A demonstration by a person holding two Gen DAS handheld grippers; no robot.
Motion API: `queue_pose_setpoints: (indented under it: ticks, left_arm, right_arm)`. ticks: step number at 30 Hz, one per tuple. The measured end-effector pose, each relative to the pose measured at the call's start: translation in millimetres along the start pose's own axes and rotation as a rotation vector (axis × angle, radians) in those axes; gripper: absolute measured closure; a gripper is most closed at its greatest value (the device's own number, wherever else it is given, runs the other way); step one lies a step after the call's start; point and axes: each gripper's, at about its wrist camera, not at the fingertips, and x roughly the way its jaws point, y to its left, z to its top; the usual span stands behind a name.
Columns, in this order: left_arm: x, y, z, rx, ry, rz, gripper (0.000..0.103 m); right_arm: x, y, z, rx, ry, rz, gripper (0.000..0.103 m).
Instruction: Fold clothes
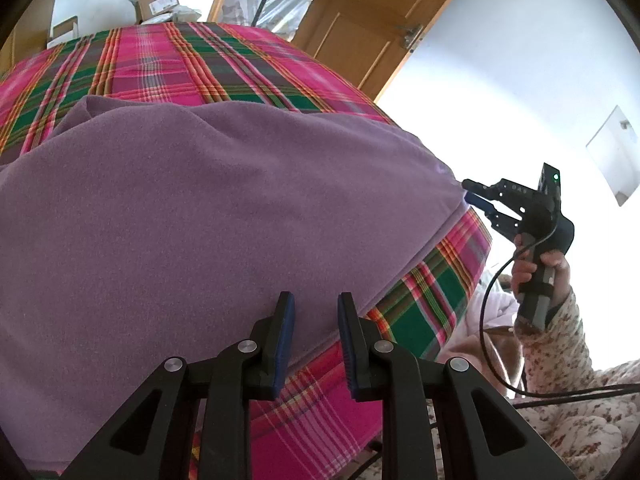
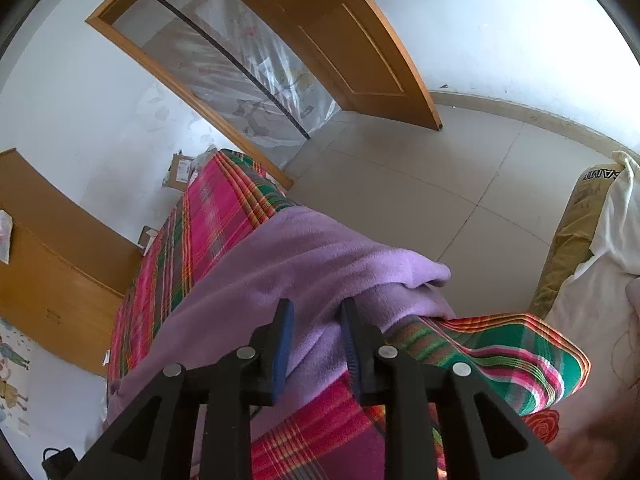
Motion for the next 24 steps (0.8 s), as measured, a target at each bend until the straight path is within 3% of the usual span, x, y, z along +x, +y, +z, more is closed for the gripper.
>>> queue_pose_setpoints:
  ticks: [3, 4, 5, 15, 24]
  left_arm:
    - [-0.3, 1.0, 0.1, -0.006, -0.001, -0.003, 0.08]
    - [-0.2, 1.3, 0.3, -0.006, 0.0, -0.003, 0.08]
    - [-0.1, 1.4, 0.4, -0.006, 0.0, -0.002, 0.08]
    - [0.1, 2.8, 1.6, -0.002, 0.003, -0.001, 0.08]
    - [-5.4, 11.1, 0.5, -0.002, -0.001, 0.017, 0.08]
  right_arm:
    - [-1.1, 1.3, -0.7, -0.012, -0.013, -0.015, 0.084]
    - [-1.7, 1.5, -0.7, -0.016, -0.018, -0.02, 0.097]
    - [-2.2, 1.6, -0.7, -0.02, -0.023, -0.025, 0.1]
    - [-36.6, 10.5, -3.5, -0.055, -0.11, -0.033, 0.101]
    - [-14.1, 0.3, -9.6, -0.026, -0.028, -0.111, 0.1]
